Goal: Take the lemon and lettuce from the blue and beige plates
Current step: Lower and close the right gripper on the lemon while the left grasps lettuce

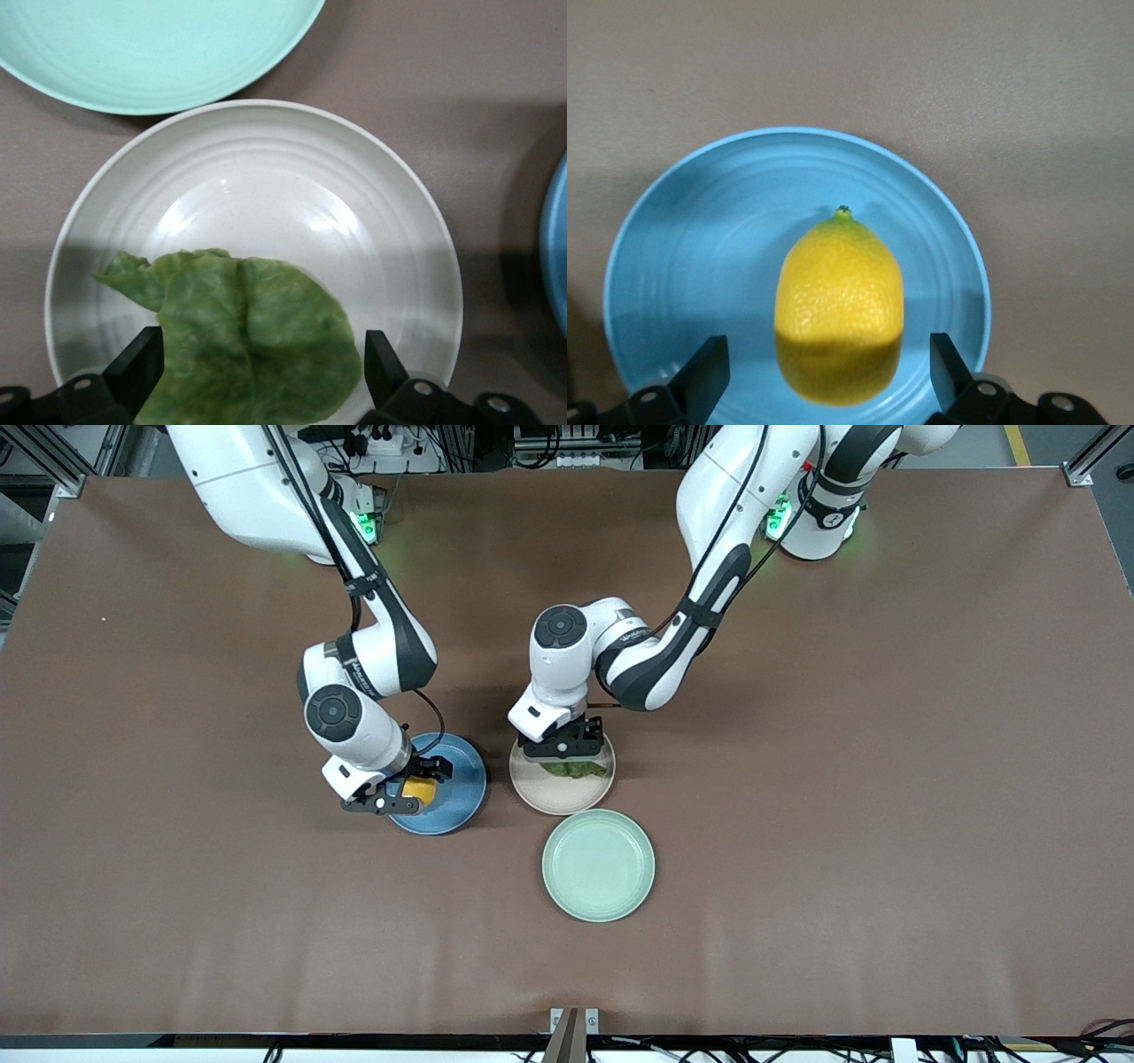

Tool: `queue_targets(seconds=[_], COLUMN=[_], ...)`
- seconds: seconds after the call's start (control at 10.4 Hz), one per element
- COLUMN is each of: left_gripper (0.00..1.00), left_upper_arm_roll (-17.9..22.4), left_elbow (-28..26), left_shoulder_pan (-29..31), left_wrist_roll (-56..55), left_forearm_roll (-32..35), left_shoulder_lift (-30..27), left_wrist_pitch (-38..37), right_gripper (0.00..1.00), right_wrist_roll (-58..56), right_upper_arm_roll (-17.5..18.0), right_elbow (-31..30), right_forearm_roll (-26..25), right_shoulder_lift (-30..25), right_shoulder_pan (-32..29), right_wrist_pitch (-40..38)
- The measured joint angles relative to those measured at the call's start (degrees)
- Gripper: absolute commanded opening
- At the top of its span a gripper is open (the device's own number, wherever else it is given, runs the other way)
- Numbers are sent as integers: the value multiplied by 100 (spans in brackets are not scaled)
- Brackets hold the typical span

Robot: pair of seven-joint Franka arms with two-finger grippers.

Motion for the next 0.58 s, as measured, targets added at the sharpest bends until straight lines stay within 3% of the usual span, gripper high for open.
queue_targets(seconds=[0.58], left_gripper=[100], left_upper_arm_roll=[276], left_elbow=[27], left_shoulder_pan=[-199], left_wrist_roll=[-149], left_forearm_roll=[52], left_shoulder_lift=[153], left_wrist_pitch=[285], right_gripper=[100], right_wrist_roll=[0], right_upper_arm_roll=[0], right_elbow=[-13], right_forearm_roll=[2], right_shoulder_lift=[373], right_shoulder_pan=[53], right_wrist_pitch=[423])
